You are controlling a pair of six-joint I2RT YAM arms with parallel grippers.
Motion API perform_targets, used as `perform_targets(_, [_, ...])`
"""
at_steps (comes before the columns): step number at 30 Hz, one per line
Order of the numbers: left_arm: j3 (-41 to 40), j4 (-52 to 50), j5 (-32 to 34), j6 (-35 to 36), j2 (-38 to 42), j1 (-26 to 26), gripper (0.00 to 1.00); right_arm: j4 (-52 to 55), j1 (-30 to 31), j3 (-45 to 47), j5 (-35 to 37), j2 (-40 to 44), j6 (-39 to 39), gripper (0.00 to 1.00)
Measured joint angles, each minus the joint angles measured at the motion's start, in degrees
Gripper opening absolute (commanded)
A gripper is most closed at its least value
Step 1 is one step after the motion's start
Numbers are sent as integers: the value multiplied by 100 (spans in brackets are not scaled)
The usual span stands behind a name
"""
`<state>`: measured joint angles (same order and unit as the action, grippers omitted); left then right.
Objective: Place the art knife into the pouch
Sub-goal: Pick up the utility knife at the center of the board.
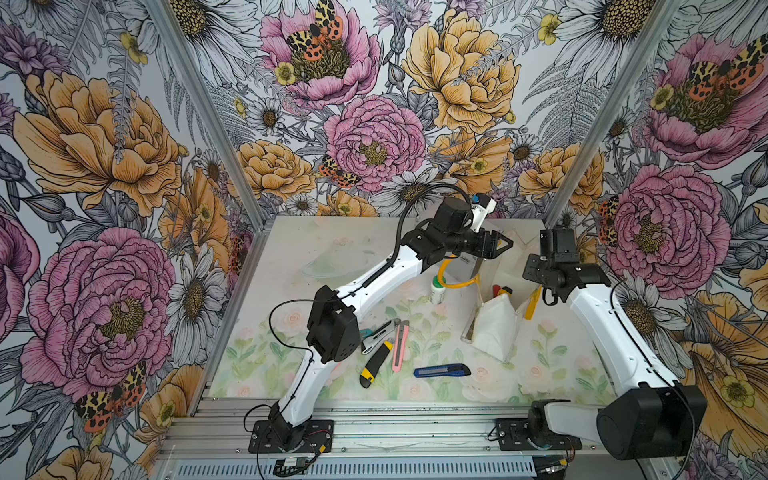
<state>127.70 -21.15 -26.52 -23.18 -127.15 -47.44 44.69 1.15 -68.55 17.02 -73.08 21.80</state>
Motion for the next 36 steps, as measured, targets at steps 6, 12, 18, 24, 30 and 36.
perform_targets(6, [-686, 15, 118, 9, 258, 361, 75, 0, -2, 0, 2, 0, 2, 0])
perform_targets(12, [-2275, -94, 938, 11, 1272, 1187, 77, -9, -2, 0, 2, 0, 22, 0])
perform_targets(18, [-3613, -1010, 2328, 70, 2437, 2135, 77, -44, 0, 0, 0, -13, 59, 0])
perform_targets(24, [-5528, -1829, 3191, -83, 3794, 3038, 75, -90, 0, 0, -7, -98, 175, 0])
perform_targets(30, [-6502, -2660, 3644, -507, 4697, 3257, 68, -136, 0, -4, -39, -286, 262, 0])
perform_targets(36, [-7125, -3379, 3764, -960, 5383, 3451, 63, -142, 0, -9, -39, -361, 280, 0])
